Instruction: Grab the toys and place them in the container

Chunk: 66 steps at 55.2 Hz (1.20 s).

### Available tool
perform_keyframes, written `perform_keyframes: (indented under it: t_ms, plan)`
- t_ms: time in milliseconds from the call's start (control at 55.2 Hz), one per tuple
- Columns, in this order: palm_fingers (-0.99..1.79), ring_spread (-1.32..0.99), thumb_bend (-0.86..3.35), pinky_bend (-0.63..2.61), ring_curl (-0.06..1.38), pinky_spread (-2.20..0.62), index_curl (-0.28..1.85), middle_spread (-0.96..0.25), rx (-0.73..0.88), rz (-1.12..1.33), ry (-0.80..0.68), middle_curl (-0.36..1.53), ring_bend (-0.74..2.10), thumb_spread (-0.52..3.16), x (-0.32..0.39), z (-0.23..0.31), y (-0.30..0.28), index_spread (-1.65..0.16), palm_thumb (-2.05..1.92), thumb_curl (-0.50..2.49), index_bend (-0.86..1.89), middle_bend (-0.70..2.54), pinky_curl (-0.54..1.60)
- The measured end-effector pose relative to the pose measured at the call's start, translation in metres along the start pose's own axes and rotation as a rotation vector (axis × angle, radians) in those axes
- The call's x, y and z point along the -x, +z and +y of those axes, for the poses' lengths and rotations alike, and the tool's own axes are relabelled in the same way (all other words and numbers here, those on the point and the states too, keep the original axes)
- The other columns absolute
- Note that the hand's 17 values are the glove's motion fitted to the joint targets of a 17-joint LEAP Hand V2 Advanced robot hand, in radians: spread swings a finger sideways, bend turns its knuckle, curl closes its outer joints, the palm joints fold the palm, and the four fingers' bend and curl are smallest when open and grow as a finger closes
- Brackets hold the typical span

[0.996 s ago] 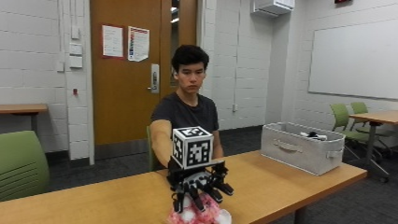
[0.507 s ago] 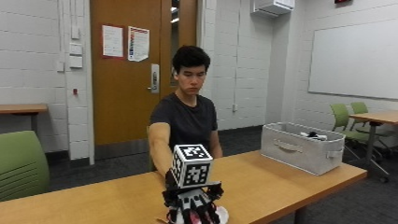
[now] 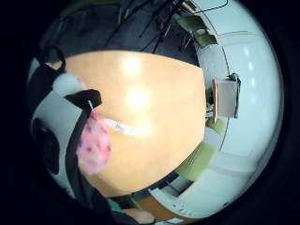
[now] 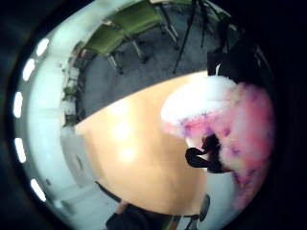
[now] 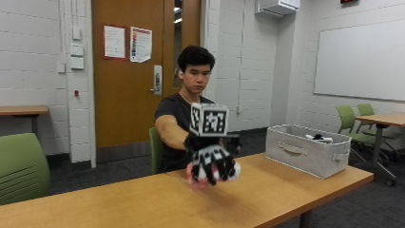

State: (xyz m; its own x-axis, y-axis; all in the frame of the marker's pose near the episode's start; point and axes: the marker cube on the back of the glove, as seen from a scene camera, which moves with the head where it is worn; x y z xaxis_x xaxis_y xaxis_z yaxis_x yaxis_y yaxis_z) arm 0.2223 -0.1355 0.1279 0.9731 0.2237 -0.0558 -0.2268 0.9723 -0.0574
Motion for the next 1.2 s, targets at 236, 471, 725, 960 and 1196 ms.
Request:
perform_keyframes:
  t_ms: [236, 471, 725, 960, 1196]
  plan:
    - [0.97, -0.46, 0.19, 0.93, 0.39, -0.40, 0.45, -0.44, -0.157, -0.101, -0.016, 0.43, 0.96, 0.92, 0.080, 0.054, -0.178, -0.40, 0.63, 0.60, 0.18, 0.40, 0.33]
    - [0.96, -0.45, 0.13, 0.95, 0.39, -0.40, 0.46, -0.45, -0.285, -0.120, -0.169, 0.47, 0.95, 0.91, 0.242, 0.132, -0.272, -0.41, 0.60, 0.66, 0.14, 0.36, 0.35]
    - [0.95, -0.42, 0.07, 0.95, 0.40, -0.39, 0.44, -0.45, -0.283, -0.133, -0.319, 0.52, 0.99, 0.97, 0.442, 0.226, -0.280, -0.39, 0.58, 0.70, 0.12, 0.36, 0.35]
    - [0.93, -0.41, 0.03, 0.95, 0.40, -0.38, 0.42, -0.44, -0.216, -0.164, -0.498, 0.56, 1.02, 1.03, 0.536, 0.265, -0.249, -0.38, 0.56, 0.72, 0.13, 0.35, 0.35]
    - [0.90, -0.39, -0.02, 0.97, 0.41, -0.37, 0.38, -0.43, -0.228, -0.126, -0.619, 0.60, 1.06, 1.11, 0.538, 0.233, -0.209, -0.37, 0.50, 0.71, 0.10, 0.33, 0.36]
